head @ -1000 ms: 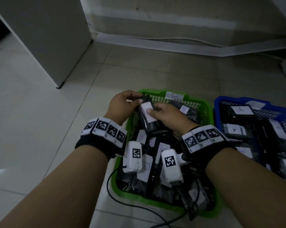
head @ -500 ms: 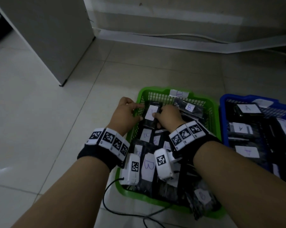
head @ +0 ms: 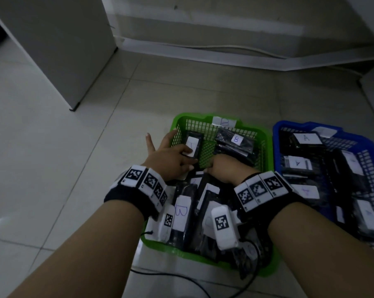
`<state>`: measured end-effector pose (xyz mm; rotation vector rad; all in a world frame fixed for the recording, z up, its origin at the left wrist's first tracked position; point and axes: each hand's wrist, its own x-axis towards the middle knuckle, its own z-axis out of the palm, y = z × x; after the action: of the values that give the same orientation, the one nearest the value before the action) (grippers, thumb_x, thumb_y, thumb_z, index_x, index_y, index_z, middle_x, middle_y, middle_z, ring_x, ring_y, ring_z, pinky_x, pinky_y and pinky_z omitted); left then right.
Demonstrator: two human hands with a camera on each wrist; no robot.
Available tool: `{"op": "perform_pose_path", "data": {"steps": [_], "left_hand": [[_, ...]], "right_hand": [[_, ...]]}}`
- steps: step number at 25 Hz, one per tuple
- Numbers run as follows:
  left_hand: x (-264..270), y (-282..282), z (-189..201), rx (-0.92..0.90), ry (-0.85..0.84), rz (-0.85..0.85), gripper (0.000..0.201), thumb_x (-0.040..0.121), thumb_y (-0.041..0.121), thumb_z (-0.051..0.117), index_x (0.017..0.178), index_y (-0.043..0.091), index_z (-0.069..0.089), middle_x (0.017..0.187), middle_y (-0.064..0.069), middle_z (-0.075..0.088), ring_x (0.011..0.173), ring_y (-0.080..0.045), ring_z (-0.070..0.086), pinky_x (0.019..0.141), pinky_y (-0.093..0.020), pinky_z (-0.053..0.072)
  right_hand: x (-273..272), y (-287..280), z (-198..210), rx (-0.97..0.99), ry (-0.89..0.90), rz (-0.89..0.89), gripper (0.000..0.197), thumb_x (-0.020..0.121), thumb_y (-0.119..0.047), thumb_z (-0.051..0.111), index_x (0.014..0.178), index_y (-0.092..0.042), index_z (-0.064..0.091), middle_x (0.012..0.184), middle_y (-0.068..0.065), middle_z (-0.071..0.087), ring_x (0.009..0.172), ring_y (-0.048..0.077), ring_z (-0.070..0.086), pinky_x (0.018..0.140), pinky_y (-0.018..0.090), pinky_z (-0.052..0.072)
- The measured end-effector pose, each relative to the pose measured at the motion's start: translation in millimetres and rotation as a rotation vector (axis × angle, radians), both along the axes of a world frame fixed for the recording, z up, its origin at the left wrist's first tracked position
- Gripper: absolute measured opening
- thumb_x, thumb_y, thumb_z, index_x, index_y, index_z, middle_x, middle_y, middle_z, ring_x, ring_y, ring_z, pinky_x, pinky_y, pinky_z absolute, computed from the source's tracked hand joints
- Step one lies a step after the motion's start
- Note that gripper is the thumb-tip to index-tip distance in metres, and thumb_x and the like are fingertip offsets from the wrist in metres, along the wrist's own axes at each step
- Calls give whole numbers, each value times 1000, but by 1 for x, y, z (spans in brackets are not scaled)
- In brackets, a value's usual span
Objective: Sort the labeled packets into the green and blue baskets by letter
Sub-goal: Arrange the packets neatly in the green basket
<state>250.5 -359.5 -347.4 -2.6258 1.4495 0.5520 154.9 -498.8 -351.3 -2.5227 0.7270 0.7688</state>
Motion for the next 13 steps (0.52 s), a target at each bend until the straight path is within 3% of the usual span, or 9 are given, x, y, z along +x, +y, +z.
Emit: {"op": "perform_pose_path", "data": {"steps": [4,7,10,13], "left_hand": [[1,1,-4,6,20,22,32,93,55,38,124,58,46,145,29,28,143,-16,-21,101,-74,-12],[9,4,-5,-89,151,29,35,91,47,49,125,48,52,144,25,34,144,-13,-16,107,-68,-9],[18,8,0,-163,123,11,30,88,46,54,111,32,67,141,18,43,145,-10,-3,113,-58,-6],[14,9,8,-71,36,-16,38,82,62,51,94,34,73,137,20,43,145,-9,-2,108,-58,-18]], "right_hand": [[-7,0,18,47,-172,-137,24,92,-17,57,110,-5,66,114,13,64,105,29,59,90,34,50],[-11,-1,28,13,-376,-297,24,93,-11,52,113,-1,61,116,16,62,106,32,57,89,35,49],[0,1,24,109,-614,-578,22,92,-14,55,108,0,55,89,10,60,97,34,59,84,42,51],[25,12,7,364,-678,-814,19,85,-1,50,99,-14,45,79,0,50,90,33,61,78,51,56]]}}
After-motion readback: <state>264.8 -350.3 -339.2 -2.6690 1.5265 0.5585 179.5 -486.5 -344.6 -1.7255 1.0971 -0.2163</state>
